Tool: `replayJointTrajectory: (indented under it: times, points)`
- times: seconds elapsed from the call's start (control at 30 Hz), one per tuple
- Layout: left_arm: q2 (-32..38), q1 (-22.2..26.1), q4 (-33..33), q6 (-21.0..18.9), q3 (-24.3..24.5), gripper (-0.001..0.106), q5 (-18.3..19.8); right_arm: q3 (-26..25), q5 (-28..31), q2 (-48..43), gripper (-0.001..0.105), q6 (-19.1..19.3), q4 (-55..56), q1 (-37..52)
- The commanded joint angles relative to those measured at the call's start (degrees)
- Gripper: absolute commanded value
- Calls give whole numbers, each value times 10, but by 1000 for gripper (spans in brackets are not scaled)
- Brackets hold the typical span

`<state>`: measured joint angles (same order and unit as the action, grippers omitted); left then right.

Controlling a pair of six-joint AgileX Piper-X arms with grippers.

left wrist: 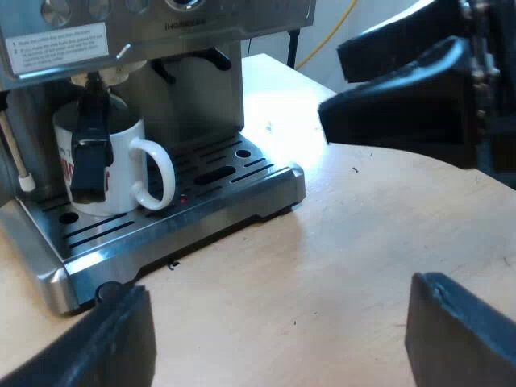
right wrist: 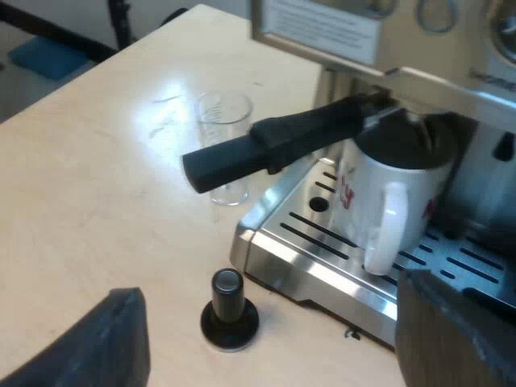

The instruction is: Place mug into machine

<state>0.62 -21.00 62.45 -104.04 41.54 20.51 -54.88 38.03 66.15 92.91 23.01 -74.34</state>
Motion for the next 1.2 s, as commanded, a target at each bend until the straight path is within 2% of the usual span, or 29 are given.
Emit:
replayJointTrajectory:
  times: [0.03,0.1,0.13,0.17,0.2,0.27,0.3,0.33,0.37,0.47,0.53,0.73,0.83,0.93,1.2]
  points:
    - [7,1,-10,-9,4,66,-11,-6,9,-5,65,2,-7,-1]
    - [7,1,-20,-9,4,66,-13,-6,21,-5,59,2,-13,3]
    - [7,1,-31,-9,4,66,-18,-6,26,-5,52,2,-17,6]
    - [7,1,-37,-9,4,66,-21,-6,26,-5,49,2,-22,8]
    - [6,1,-46,-9,4,66,-30,-6,23,-5,39,2,-27,11]
    - [4,1,-63,-9,4,66,-48,-6,20,-3,25,2,-40,18]
    - [4,1,-68,-9,4,66,-54,-6,19,-1,11,2,-51,24]
    - [0,1,-73,-9,3,66,-56,-6,19,-1,3,2,-57,29]
    - [-2,1,-74,-9,3,66,-56,-6,15,1,0,3,-67,35]
    - [-21,1,-74,-8,3,73,-56,-6,-3,10,0,3,-93,55]
    - [-40,1,-81,-2,3,78,-54,-6,-41,21,0,3,-109,73]
    - [-99,1,-141,7,1,78,-53,-6,-62,49,0,42,-157,105]
    - [-133,1,-171,10,1,78,-51,-6,-71,62,0,49,-180,121]
    - [-178,1,-198,15,0,78,-29,-11,-86,73,0,49,-189,137]
    - [-267,1,-270,23,0,77,-8,-40,-109,111,0,68,-193,173]
